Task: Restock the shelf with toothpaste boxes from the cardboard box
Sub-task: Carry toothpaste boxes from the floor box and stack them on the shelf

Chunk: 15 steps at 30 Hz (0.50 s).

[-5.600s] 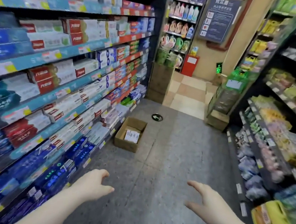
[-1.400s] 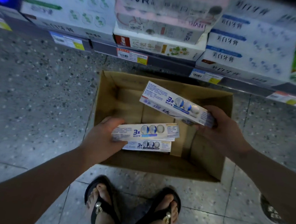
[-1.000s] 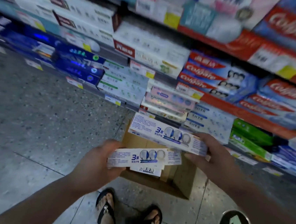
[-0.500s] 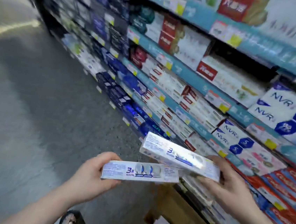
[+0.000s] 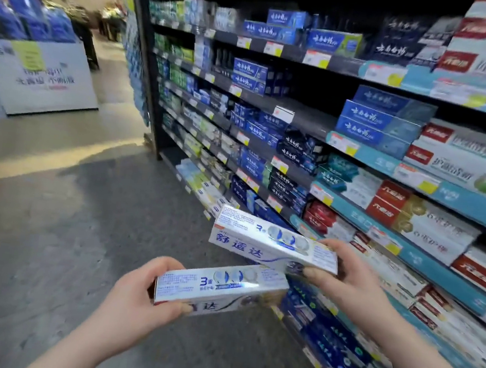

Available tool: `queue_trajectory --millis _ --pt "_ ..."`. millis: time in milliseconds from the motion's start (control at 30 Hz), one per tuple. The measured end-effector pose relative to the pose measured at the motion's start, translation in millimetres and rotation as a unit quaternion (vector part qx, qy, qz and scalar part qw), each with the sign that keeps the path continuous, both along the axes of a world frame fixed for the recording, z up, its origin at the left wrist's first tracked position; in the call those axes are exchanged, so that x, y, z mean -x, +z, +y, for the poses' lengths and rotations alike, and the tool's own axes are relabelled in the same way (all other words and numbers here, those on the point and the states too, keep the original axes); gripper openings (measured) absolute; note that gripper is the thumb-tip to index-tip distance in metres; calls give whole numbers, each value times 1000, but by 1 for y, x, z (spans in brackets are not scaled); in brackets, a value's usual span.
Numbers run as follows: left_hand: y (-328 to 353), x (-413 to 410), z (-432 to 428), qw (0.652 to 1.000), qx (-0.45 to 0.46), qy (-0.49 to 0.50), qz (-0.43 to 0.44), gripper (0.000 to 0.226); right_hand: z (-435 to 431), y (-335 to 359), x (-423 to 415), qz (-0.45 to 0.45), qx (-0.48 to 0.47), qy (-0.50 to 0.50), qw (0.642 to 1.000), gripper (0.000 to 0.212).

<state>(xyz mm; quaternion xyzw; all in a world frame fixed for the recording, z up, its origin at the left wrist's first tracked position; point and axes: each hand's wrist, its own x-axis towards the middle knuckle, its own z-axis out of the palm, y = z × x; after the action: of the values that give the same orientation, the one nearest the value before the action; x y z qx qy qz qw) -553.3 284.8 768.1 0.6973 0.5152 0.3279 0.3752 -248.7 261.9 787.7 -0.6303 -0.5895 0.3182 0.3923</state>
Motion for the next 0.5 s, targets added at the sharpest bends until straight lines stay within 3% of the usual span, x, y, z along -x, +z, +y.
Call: queue_trajectory --millis 233,500 --pt "26 47 105 999 -12 16 -30 44 123 30 47 20 -30 10 999 31" --pt "39 68 283 997 15 44 -63 41 307 41 57 64 -71 14 995 31"
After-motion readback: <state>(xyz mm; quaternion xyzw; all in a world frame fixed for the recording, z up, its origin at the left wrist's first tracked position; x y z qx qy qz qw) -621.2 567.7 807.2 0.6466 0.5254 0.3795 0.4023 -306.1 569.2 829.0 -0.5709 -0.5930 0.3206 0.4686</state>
